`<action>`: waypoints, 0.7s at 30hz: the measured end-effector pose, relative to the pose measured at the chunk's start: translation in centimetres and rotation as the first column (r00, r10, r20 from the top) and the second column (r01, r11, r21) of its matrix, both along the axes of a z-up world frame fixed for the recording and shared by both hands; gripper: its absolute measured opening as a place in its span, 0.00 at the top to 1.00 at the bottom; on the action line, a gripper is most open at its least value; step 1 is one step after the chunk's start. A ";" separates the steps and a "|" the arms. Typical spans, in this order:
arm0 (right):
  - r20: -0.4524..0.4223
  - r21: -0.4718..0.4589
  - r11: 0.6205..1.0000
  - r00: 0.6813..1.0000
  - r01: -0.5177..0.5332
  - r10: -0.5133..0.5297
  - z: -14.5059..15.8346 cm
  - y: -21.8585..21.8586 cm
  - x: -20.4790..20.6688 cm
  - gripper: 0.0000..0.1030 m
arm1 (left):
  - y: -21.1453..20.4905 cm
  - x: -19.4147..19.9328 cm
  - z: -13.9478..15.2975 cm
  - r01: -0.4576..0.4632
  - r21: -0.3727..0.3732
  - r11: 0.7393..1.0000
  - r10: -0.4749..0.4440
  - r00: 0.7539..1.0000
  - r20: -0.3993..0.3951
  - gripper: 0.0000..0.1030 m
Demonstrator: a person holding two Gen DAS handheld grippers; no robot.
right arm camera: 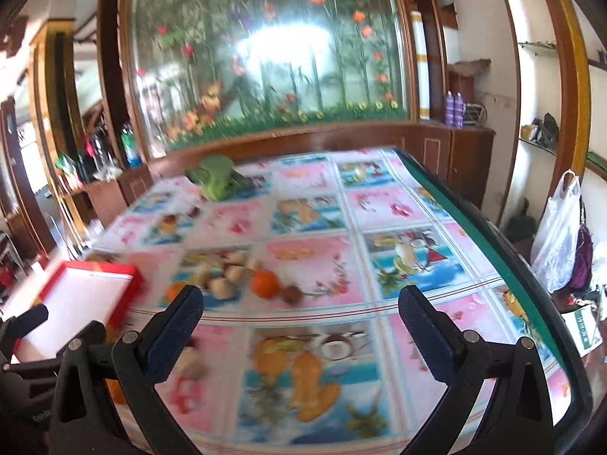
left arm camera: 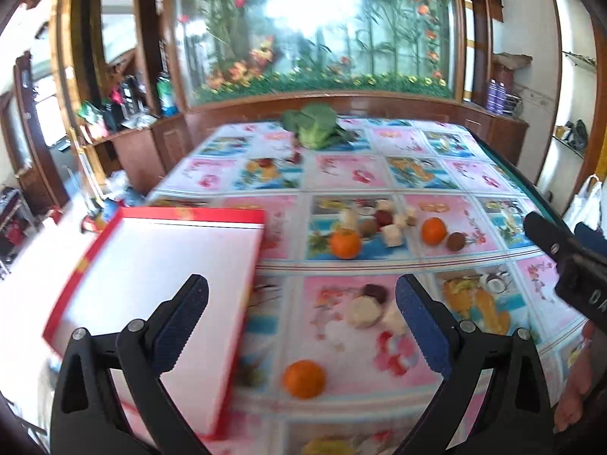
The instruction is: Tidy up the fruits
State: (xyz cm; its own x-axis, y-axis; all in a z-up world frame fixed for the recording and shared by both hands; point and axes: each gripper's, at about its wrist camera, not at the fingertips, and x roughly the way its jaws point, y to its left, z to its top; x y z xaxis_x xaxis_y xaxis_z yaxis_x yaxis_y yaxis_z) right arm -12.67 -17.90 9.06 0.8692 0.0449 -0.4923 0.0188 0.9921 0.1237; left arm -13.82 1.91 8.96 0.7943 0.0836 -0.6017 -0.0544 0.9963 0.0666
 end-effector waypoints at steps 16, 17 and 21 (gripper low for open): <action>0.072 -0.090 0.990 0.990 -0.111 0.117 1.0 6.2 -3.3 0.01 | 6.0 -5.6 1.4 -0.101 -0.027 0.994 0.103 0.992 0.067 0.04; 0.077 -0.098 0.989 0.989 -0.115 0.123 0.9 6.4 -3.4 0.01 | 6.2 -5.8 1.3 -0.101 -0.030 0.994 0.102 0.993 0.064 0.04; 0.083 -0.124 0.985 0.988 -0.120 0.131 0.7 7.2 -3.7 0.01 | 7.0 -7.6 0.8 -0.104 -0.046 0.994 0.106 0.993 0.049 0.04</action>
